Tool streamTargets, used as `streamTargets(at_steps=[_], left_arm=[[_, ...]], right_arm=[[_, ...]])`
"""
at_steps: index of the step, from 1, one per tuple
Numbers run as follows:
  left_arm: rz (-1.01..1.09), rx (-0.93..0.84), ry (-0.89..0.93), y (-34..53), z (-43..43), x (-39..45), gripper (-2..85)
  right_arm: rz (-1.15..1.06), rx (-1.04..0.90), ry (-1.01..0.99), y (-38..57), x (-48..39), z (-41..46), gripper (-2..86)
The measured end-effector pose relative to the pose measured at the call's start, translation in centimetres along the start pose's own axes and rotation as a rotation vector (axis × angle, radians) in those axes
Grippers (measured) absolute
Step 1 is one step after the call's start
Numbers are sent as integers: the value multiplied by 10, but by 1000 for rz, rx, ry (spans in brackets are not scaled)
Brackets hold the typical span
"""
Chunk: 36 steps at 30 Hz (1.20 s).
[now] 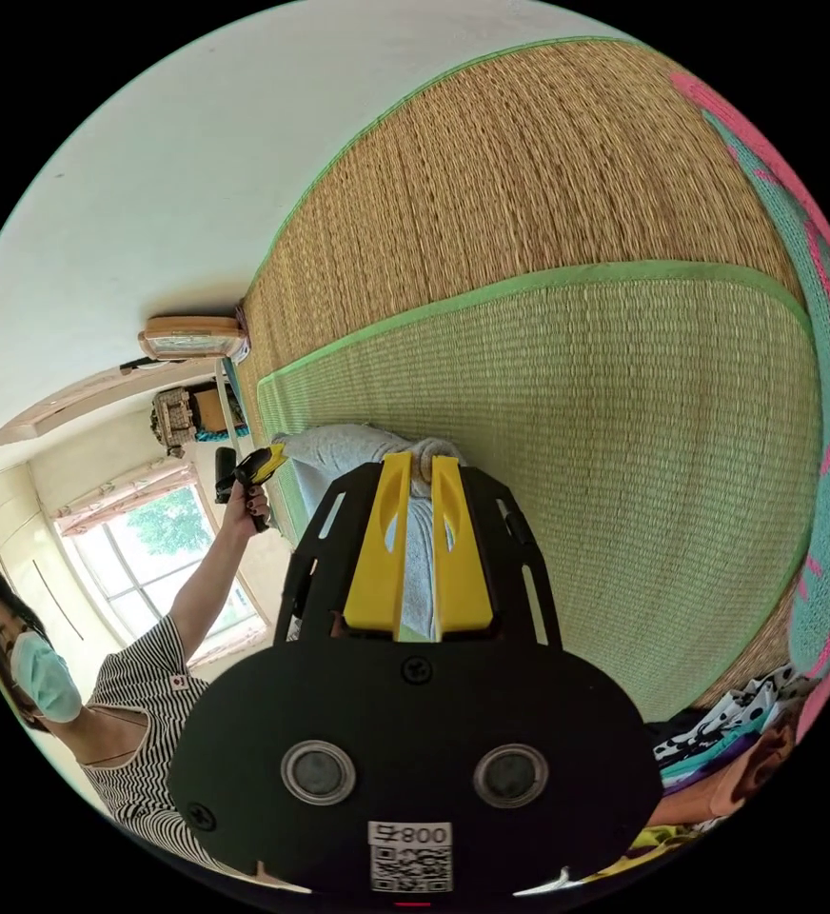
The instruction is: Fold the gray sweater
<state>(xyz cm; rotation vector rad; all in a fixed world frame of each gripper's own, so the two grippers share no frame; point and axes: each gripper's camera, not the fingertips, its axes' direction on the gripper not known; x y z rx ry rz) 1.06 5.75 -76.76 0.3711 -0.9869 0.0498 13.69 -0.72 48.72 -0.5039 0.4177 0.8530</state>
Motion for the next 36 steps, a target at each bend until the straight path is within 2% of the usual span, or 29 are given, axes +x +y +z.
streamTargets(at_steps=[6,10,14,17,20,23,26,29,31,33,36], left_arm=[[83,72,34,-1,-4,20,61],[162,180,58,19,-16,39,51],[215,120,-40,28,1,56,24],[171,59,-265,19,23,56,9],[145,59,-241,13,30,54,3],[162,65,-267,17,29,65,1],[209,117,-267,22,20,80,1],[236,181,-337,17,14,91,0],[233,172,-396,6,18,93,0],[238,127,-461,-2,28,91,0],[223,109,-467,-5,32,89,0]], right_arm=[[-6,131,-84,-1,-13,-4,25],[-77,205,-69,13,-38,-4,13],[-162,154,180,18,-79,33,2],[-204,39,474,7,-97,80,-1],[-272,44,577,2,-115,101,-3],[-305,24,584,1,-125,109,-2],[-262,4,492,-4,-127,109,0],[-279,122,532,0,-143,103,0],[-273,156,578,-1,-149,107,0],[-233,107,584,-10,-145,124,0],[-186,110,515,-16,-145,131,0]])
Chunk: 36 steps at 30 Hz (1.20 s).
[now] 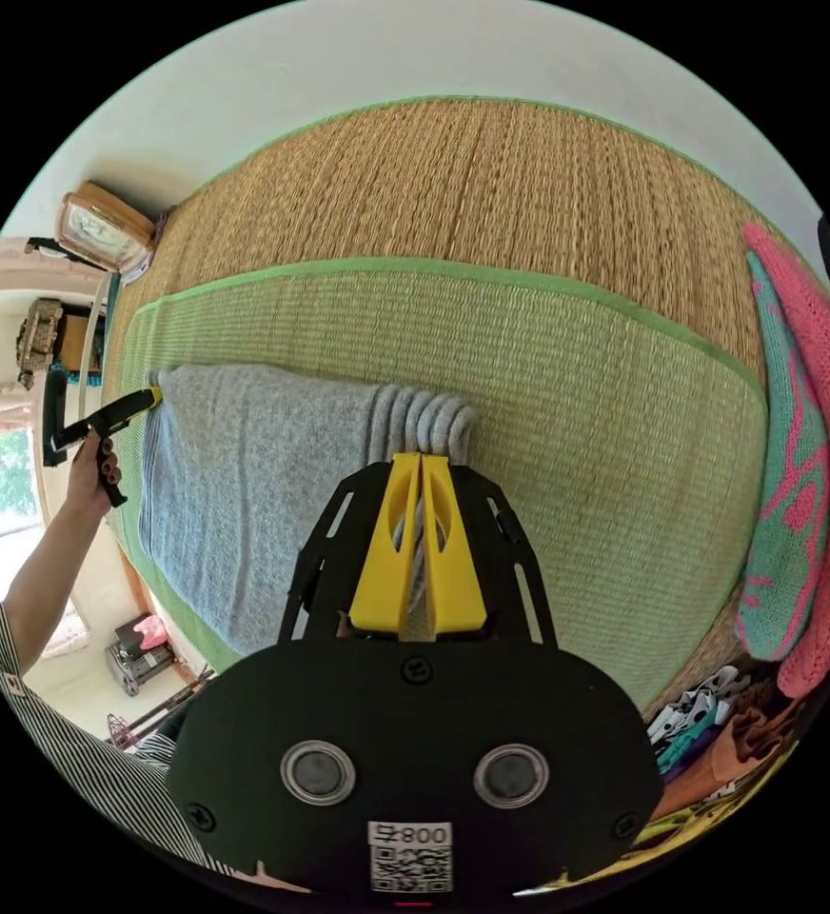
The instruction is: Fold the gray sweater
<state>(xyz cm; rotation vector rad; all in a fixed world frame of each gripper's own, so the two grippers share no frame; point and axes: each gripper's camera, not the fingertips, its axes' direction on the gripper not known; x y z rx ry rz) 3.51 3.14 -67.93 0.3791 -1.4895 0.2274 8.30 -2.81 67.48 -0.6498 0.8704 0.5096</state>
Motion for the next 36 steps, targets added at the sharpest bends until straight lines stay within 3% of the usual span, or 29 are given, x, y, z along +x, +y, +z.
streamTargets(at_steps=[6,10,11,19,26,31,36], left_arm=[[99,110,117,22,-11,25,1],[149,-26,16,11,28,27,1],[152,-14,36,12,30,26,1],[177,15,127,74,2,3,1],[29,-191,32,151,25,-47,0],[-17,-170,76,160,34,-70,0],[-82,-35,173,197,8,-98,2]], right_arm=[[-60,150,9,9,-49,-10,0],[-130,66,73,-8,-77,25,1],[-129,2,106,-15,-82,43,1],[-129,58,4,3,-105,44,1],[-121,-114,-21,81,-136,87,0],[-68,-174,-86,73,-140,124,0],[-125,-164,-1,68,-173,136,1]])
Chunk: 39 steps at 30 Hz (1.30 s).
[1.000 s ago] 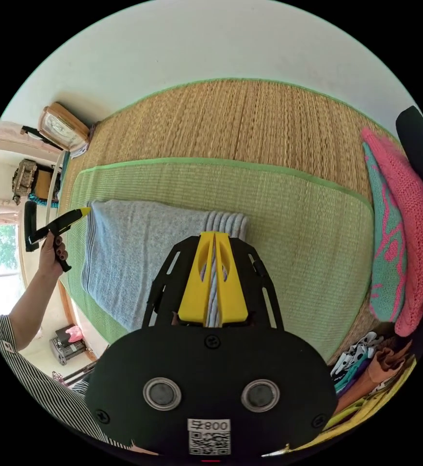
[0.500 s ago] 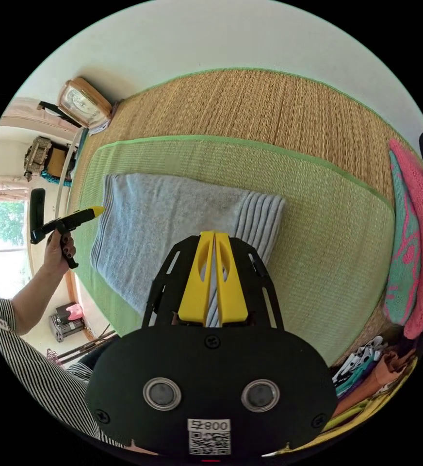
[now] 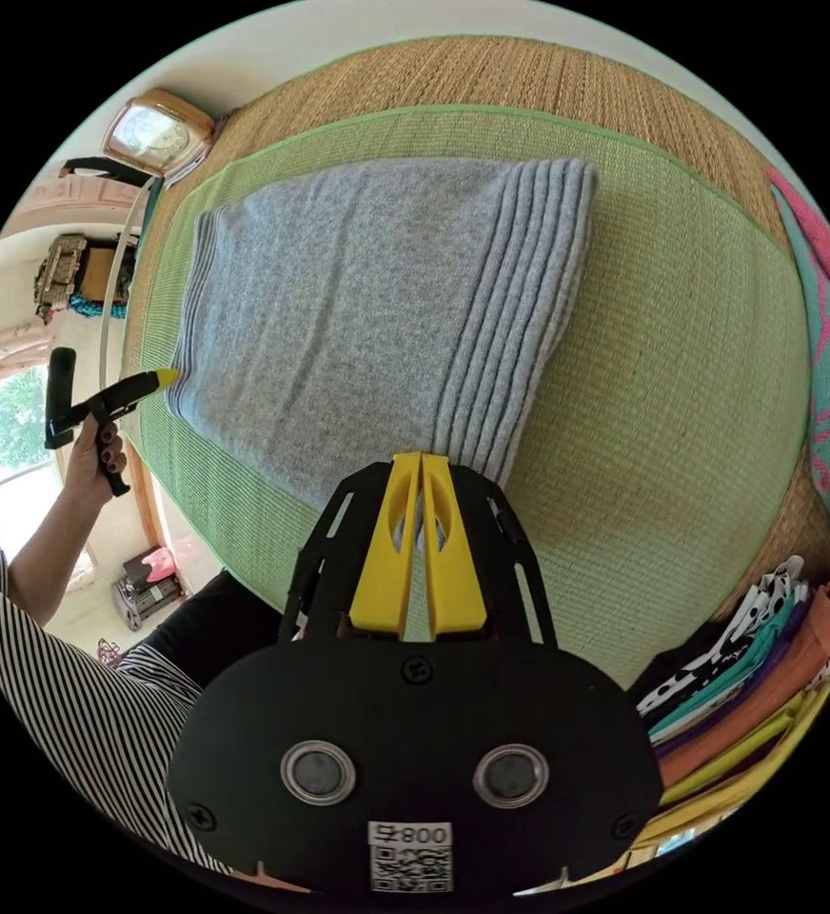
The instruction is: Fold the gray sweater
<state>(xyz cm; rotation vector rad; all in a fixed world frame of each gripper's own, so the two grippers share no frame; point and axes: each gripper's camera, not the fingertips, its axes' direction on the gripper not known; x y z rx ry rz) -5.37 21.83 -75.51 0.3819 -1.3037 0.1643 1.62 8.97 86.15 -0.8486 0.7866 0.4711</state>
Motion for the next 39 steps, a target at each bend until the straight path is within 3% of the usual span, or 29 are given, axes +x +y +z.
streamTargets(at_steps=[6,11,19,24,33,39], left_arm=[[-229,77,76,46,-3,-69,6],[-254,17,117,51,22,-100,7],[-369,109,270,98,13,-146,75],[-456,134,427,107,39,-175,114],[-371,115,500,102,61,-183,87],[-261,111,444,105,63,-160,74]], right_arm=[[-22,-21,50,-23,-31,30,1],[-99,-53,143,-42,-63,48,1],[-25,15,97,-58,-94,47,5],[-126,120,-18,-92,-152,34,33],[-315,52,-104,-209,-281,73,96],[-315,-95,36,-262,-343,118,106]])
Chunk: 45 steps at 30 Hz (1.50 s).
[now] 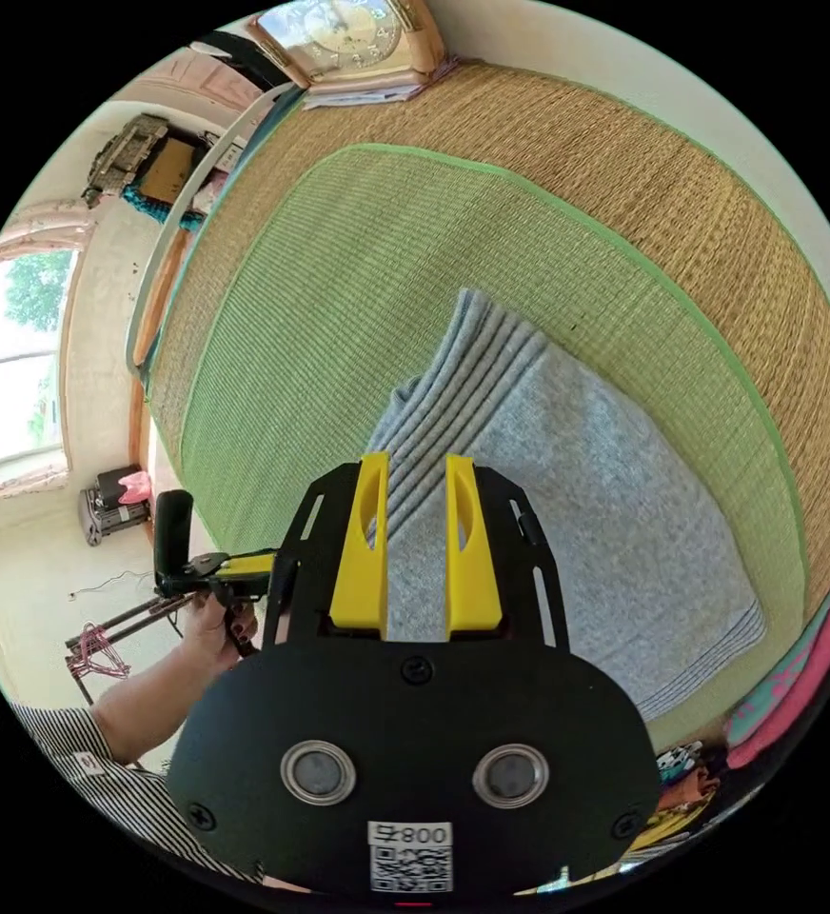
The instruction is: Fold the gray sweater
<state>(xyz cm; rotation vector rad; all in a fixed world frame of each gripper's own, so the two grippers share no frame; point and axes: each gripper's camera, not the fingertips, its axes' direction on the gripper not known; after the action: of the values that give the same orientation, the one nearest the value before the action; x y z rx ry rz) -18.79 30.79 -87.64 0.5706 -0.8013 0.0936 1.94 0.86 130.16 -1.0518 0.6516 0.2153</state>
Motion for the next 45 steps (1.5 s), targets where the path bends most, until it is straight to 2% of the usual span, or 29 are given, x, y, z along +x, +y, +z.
streamTargets(at_steps=[4,12,20,22,26,35,41,45], left_arm=[[82,-29,-20,8,11,18,71],[194,-84,-85,21,48,60,67],[256,-117,-145,41,87,99,65],[263,-122,-164,48,98,111,63],[308,-123,-222,61,112,137,58],[552,-136,-263,108,162,241,52],[766,-267,-269,142,241,324,52],[852,-386,-339,165,317,359,52]], right_arm=[[37,-34,54,-19,-17,14,135],[35,-48,377,-37,-51,36,115],[17,-94,366,-33,-31,32,82],[7,-94,341,-29,-23,29,77],[54,-51,161,-8,10,10,64],[74,230,-198,99,109,-81,31],[108,377,-341,204,203,-128,26],[210,419,-410,273,279,-123,26]])
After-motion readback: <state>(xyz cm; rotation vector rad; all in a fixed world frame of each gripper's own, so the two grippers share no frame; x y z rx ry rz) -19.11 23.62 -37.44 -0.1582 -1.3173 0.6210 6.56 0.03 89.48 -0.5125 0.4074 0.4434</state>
